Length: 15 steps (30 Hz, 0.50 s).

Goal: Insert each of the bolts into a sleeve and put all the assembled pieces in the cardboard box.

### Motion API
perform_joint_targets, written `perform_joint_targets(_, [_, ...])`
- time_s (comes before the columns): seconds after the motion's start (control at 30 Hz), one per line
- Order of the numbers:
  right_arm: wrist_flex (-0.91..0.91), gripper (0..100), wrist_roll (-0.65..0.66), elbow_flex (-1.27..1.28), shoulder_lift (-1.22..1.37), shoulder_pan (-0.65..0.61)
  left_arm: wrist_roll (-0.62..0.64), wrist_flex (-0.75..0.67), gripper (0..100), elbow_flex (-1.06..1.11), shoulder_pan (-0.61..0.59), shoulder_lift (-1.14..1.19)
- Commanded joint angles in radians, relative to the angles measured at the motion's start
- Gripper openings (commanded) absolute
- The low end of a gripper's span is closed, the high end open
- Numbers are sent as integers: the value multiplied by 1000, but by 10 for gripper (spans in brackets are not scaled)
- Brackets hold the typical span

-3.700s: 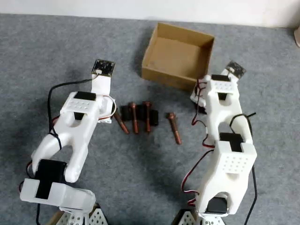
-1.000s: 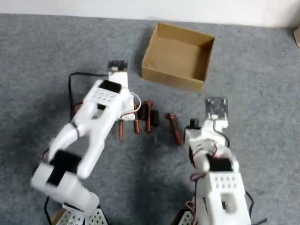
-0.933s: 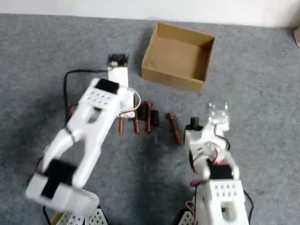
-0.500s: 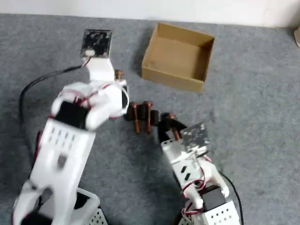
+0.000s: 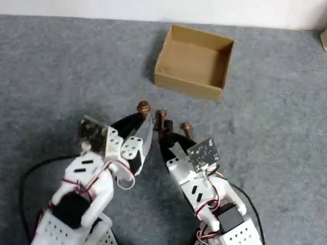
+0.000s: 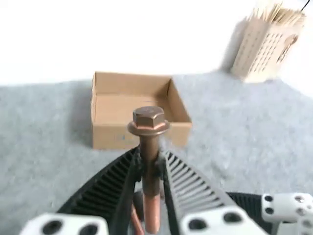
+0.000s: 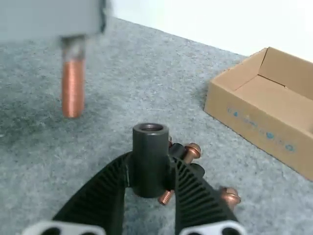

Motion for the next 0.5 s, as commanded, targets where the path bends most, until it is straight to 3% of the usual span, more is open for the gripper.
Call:
perform_joint_targets(0.0, [-28,5,15,-4,-10,-10,-18,-66,5,33,28,-84])
perform_joint_targets(0.23, [-25,5,15,2,-10,-13,189,-155,5,53,25,-44])
perform_joint_targets(0.47, [-25,5,15,8,-10,-12,235,-325,5,170,53,-8])
